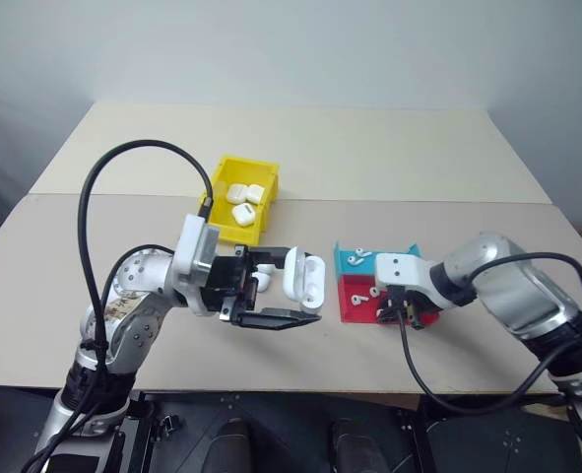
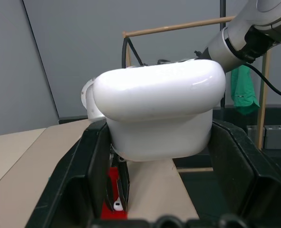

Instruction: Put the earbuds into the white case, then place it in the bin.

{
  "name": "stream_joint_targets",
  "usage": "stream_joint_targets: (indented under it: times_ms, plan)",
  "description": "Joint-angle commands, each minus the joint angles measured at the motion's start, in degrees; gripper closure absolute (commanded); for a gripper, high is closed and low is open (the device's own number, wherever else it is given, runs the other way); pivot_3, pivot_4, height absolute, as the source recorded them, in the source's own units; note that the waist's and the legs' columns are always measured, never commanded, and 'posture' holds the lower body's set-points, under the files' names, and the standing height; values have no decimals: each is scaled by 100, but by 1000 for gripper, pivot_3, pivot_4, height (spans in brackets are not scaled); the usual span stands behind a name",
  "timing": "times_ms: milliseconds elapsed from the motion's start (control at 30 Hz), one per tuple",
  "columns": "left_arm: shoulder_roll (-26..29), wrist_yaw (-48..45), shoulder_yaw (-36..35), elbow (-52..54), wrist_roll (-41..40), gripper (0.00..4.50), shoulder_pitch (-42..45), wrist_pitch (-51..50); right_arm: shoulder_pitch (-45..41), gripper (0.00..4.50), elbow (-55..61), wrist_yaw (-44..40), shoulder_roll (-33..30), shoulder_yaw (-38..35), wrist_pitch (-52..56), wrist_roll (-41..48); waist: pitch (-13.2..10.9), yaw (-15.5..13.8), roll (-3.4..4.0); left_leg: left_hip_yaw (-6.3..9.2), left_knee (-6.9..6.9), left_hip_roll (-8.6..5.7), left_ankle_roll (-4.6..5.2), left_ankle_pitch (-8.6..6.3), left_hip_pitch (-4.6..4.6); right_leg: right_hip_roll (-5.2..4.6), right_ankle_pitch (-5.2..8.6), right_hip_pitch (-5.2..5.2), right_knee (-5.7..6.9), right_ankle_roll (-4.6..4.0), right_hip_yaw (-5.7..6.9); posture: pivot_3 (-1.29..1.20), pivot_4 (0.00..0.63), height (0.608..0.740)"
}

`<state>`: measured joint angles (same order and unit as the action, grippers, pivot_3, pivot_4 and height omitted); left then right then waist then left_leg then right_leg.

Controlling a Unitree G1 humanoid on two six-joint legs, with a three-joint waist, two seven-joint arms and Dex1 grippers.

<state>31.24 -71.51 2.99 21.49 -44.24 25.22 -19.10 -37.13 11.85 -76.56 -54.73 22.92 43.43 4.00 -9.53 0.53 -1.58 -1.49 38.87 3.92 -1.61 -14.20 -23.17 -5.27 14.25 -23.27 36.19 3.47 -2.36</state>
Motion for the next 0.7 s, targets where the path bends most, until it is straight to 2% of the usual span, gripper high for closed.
stream_joint_targets:
  times_ms: [33, 133, 233, 333, 400, 500, 700]
  plan:
    - [-3, -47, -166, -38, -227, 1704, 236, -86, 226, 3864, 667, 70, -211, -1303, 822, 862, 0, -29, 0, 1, 0, 0, 0, 0, 0, 0, 0, 0, 0, 0, 1, 0, 150, 740]
    - [-29, -90, -160, -149, -238, 1704, 349, -123, 535, 3864, 1146, 371, 43, -2605, 1453, 1703, 0, -53, 0, 1, -1, 0, 0, 0, 1, 1, 0, 2, -1, 0, 1, 0, 150, 740]
    - [-107, -123, -110, -313, -175, 1704, 504, -113, 752, 3864, 1757, 982, 855, -4047, 1672, 2655, 0, -52, 0, 3, -1, 2, 0, 0, 3, 4, 0, 5, 0, 0, 1, 0, 150, 740]
    - [-173, -80, -62, -467, -138, 1704, 687, -196, 519, 3864, 2237, 1883, 1640, -4807, 2118, 3418, 1, -55, 0, 5, -2, 2, 0, 0, 5, 5, 0, 7, 3, 0, 1, 0, 150, 740]
    - [-223, -2, 9, -571, -99, 1704, 860, -324, 346, 3864, 2564, 2545, 2197, -5117, 2273, 4021, 1, -51, 0, 5, -2, 2, 0, 0, 4, 5, -1, 7, 3, 0, 1, 0, 150, 740]
    - [-256, 53, 91, -680, -5, 1704, 1027, -453, 310, 3864, 2918, 3259, 2647, -5185, 2259, 4626, 1, -50, 1, 6, -5, 2, 0, 0, 4, 5, -1, 6, 3, 1, 2, 0, 150, 740]
    - [-302, 134, 195, -734, 166, 1704, 1148, -552, 336, 3864, 3148, 4243, 3001, -4948, 1989, 5535, 1, -39, 2, 8, -5, 2, 0, 0, 1, 4, -1, 4, 3, 0, 3, 0, 150, 740]
